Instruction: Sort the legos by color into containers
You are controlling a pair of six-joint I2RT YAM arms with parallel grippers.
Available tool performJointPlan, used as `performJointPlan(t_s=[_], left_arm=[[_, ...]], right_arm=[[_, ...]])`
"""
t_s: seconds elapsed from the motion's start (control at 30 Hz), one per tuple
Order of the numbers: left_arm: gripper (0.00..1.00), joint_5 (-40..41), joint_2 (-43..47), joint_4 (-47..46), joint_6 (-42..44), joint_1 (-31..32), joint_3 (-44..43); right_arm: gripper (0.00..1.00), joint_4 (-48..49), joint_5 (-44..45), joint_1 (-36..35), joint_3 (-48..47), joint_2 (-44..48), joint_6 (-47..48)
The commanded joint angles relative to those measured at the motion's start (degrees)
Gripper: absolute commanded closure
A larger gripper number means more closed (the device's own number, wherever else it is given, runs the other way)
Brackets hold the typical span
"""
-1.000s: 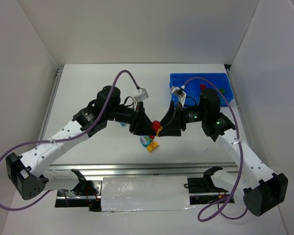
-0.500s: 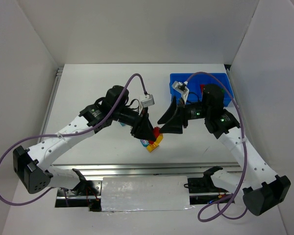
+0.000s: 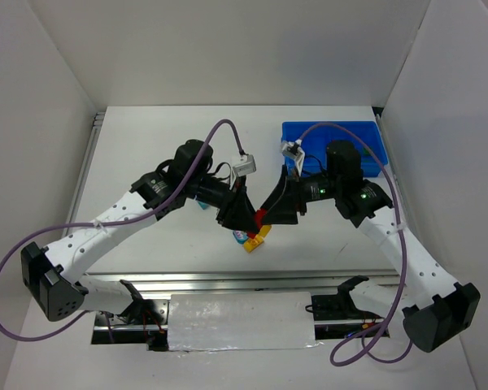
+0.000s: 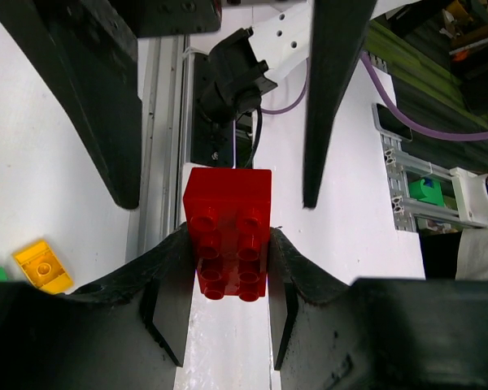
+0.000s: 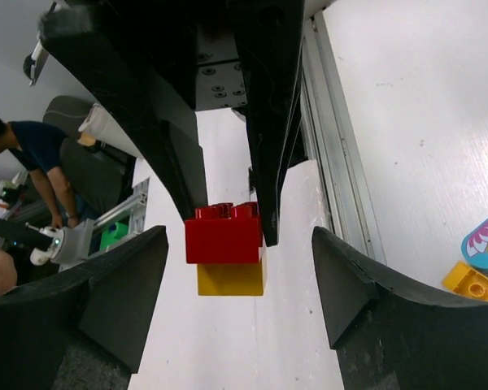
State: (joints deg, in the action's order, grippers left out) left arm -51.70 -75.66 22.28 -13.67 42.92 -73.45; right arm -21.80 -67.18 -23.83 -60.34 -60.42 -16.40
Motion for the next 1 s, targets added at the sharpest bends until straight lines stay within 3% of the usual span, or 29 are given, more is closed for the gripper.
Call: performJointPlan(t_s=[0.0,0.03,0.07,0.23,0.3,0.33,0.43,0.5,0.53,0.8,0.87,0.97], left_arm=[[1.0,-2.7,-0.5,-2.6,0.7,0.2,-3.3],[1.0,-3.0,-0.6,-2.9,0.6,0.2,-3.3],[1.0,-3.1,-0.7,-2.8,0.7,0.2,-3.5],[0.99,-3.4,-1.2,-2.5,1.1,0.2,-3.5],[0.95,-3.3,-1.3,-1.2,1.9,0.2,-4.0],[0.87,-3.1,-1.3,-0.9,2.0,0.2,-4.0],[0.61,-0.7,-0.9,-0.1,2.3,0.2,-3.6],[0.11,2.6,-0.1,0.0,1.5,0.2,-3.3],[0.01,4.0,0.2,0.0,1.3,0.2,-3.2],[0.0,15.6,5.0,-1.6,-1.1,-1.0,-1.5],[0.0,19.4,6.3,-3.2,-3.8,-1.2,-0.5],[0.0,26.9,7.7,-5.3,-8.1,-1.6,1.0]], right_arm=[[0.22,0.3,0.3,-2.1,-2.0,-0.2,0.9],[0.24,1.4,0.4,-2.5,-1.9,-0.4,0.2],[0.34,2.3,0.3,-2.9,-1.7,-0.5,-0.2],[0.62,7.6,-0.5,-4.2,-0.7,-1.3,-3.5],[0.83,7.8,-0.3,-4.2,-0.4,-1.3,-3.5],[0.98,7.7,-0.1,-4.3,-0.4,-1.1,-3.5],[1.0,6.9,0.7,-4.0,-0.4,-0.8,-2.7],[1.0,7.5,1.7,-3.7,0.0,-0.6,-2.8],[1.0,7.7,2.2,-3.5,0.3,-0.3,-3.0],[1.0,15.8,10.5,1.6,4.3,3.6,-11.4],[1.0,17.8,16.3,2.1,5.1,6.1,-14.4],[1.0,26.8,19.4,2.8,8.2,11.4,-20.3]])
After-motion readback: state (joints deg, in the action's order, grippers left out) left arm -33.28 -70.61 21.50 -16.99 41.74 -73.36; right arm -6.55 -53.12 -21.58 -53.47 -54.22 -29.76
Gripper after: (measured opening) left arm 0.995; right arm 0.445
